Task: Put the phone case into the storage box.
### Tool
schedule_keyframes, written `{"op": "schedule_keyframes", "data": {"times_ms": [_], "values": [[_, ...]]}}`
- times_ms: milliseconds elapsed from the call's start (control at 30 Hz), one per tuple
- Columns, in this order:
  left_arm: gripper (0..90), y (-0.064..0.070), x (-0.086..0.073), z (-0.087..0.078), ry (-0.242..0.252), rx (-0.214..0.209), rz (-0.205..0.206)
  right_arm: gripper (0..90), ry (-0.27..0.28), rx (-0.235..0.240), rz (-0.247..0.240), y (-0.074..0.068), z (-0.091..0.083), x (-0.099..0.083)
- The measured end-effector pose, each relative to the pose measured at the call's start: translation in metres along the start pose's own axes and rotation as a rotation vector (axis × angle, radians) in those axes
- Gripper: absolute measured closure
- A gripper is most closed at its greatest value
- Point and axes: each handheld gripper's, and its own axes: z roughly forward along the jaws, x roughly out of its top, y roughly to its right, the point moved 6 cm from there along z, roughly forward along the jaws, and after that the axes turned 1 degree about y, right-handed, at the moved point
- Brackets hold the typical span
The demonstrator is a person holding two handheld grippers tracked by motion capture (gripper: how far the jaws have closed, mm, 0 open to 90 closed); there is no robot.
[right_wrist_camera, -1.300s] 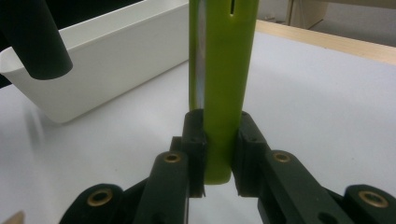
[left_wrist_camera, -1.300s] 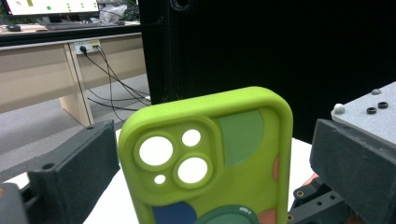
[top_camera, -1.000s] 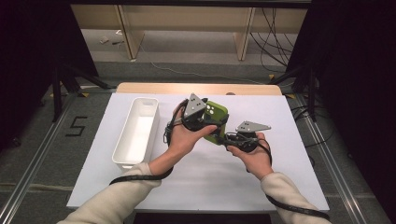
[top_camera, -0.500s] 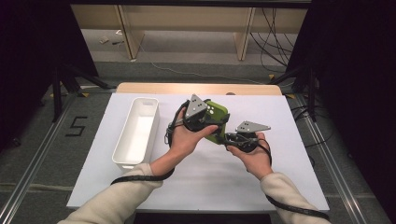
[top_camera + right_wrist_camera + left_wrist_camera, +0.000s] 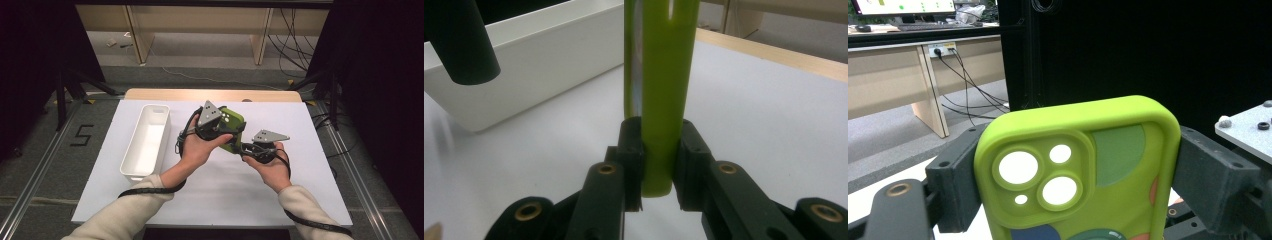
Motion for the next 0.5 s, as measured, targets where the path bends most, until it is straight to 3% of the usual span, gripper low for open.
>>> {"op": "schedule_keyframes", "data": {"times_ms": [200, 500], "values": [[16.3, -0.002, -0.001, 0.000, -0.009, 0.001, 0.001, 67.1, 0.018, -0.010, -0.022, 0.002, -0.001, 0.002], [16.4, -0.011, 0.003, -0.008, -0.002, 0.024, -0.005, 37.2, 0.046, 0.014, -0.092, 0.004, -0.005, 0.004]]}}
